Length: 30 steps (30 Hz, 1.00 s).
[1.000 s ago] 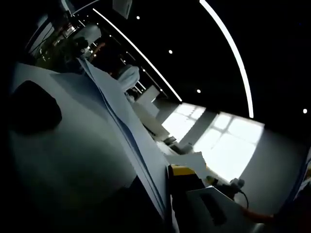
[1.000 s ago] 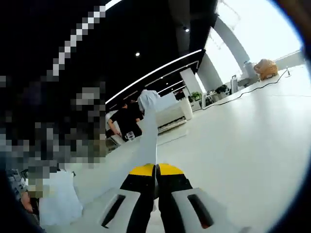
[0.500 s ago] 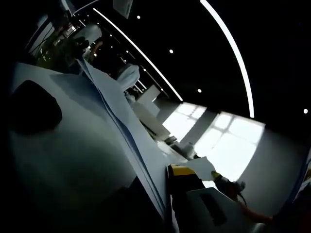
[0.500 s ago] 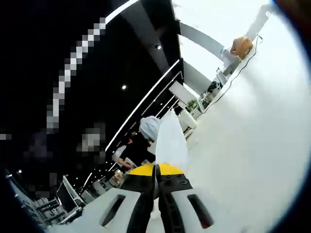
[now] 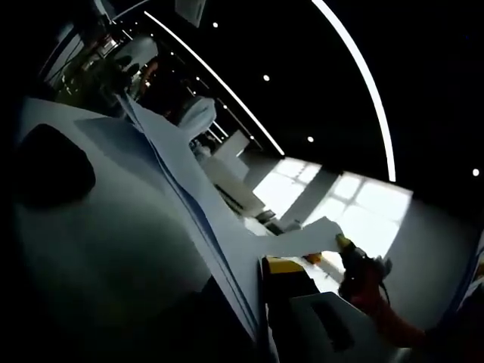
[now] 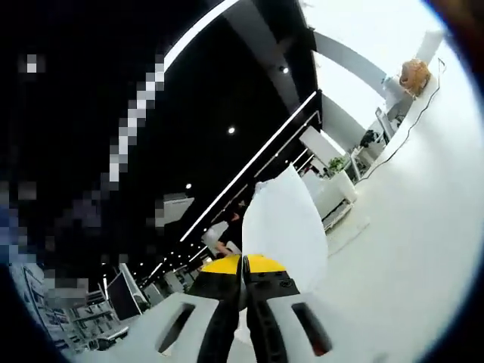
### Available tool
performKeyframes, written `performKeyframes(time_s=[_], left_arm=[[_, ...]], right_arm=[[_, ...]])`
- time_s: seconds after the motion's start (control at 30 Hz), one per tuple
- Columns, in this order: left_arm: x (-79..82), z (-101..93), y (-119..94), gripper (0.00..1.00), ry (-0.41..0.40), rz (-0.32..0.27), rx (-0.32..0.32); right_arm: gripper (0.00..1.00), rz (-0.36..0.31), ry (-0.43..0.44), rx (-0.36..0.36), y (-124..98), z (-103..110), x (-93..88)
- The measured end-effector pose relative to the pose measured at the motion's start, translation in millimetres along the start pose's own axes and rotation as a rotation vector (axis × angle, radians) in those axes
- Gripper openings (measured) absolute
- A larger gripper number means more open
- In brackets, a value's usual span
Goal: Organize the stack of printing papers by aligning and flattening the scattered papers on the table
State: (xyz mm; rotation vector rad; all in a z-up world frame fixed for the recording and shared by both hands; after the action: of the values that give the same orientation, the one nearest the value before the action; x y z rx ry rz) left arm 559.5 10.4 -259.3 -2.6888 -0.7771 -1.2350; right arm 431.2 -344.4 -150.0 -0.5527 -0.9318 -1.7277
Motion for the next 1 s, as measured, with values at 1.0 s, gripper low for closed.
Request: performKeyframes(time_s=[1.0], left_arm=[[-5.0, -17.0, -2, 0.08, -0.016, -0.006, -0.007]], right_arm=[[0.00, -0.120, -0.020, 0.340, 9, 124, 50.9]])
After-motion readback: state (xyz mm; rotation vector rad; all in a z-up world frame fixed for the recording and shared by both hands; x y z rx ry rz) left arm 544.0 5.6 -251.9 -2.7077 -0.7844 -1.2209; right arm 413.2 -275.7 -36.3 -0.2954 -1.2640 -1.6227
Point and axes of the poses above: the point that each gripper's makers call its tool centre point, and the gripper's own axes: y roughly forward along the fingers, z roughly to its left, x roughly out of its top, the point moved 8 cm from there along -y, roughly backward along the fingers
